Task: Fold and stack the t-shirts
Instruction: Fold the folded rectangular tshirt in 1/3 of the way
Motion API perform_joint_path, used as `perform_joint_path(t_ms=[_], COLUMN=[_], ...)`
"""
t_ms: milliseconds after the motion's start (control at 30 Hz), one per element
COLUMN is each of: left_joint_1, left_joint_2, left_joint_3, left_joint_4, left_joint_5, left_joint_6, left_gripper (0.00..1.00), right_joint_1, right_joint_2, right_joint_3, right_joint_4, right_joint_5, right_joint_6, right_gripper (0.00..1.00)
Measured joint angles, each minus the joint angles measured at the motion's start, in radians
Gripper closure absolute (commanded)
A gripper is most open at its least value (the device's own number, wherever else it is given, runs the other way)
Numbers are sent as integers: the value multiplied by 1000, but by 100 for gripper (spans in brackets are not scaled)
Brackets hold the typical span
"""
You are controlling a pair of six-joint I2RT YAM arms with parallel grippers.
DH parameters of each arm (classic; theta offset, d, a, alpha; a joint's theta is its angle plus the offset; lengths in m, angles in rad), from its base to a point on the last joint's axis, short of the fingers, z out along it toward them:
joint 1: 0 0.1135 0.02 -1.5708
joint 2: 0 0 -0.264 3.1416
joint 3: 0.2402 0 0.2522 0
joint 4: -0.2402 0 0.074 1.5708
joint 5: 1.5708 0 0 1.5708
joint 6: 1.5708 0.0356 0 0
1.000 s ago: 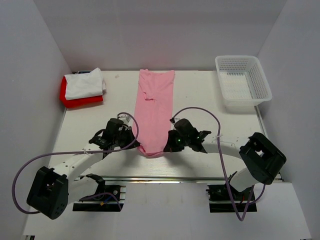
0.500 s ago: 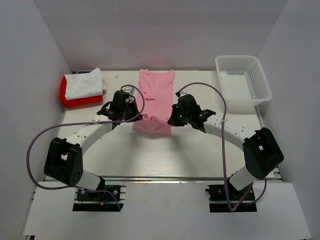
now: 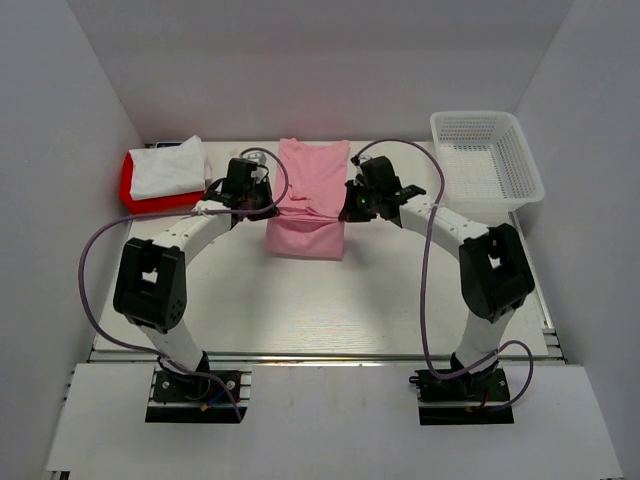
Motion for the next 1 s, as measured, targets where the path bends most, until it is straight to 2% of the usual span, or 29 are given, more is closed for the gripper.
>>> perform_joint_path(t_ms=[267, 733, 767, 800, 833, 867, 900, 933, 967, 1000], left_joint_1=[18, 71, 75, 77, 79, 82, 86, 92, 98, 106], left_joint_2=[135, 328, 345, 362, 381, 404, 431, 457, 479, 494], left_joint_3=[156, 273, 282, 293, 309, 333, 363, 399, 430, 455], left_joint_4=[13, 66, 71, 76, 75, 72, 69, 61, 59, 56], left_joint_5=[21, 86, 90, 93, 95, 97, 98, 98, 98, 100], left_joint_6=[46, 56, 56, 55, 55, 54, 53, 41, 36, 34], left_gripper=[100, 100, 97, 88, 75, 33, 25, 21, 0, 0], right_joint_1=[-66, -118, -121, -124, -128, -133, -137, -143, -149, -153], right_joint_2=[118, 319, 341, 360, 386, 415, 441, 463, 483, 496], right_joint_3=[125, 330, 346, 362, 386, 418, 449, 475, 503, 525], right_joint_4=[-23, -20, -18, -15, -16, -16, -13, -12, -14, -14], right_joint_5=[-70, -146, -149, -150, -153, -157, -161, -167, -176, -181], right_joint_6=[-58, -193, -199, -205, -210, -213, -215, -219, -224, -228], right_gripper=[100, 100, 100, 95, 71, 58, 48, 37, 24, 21])
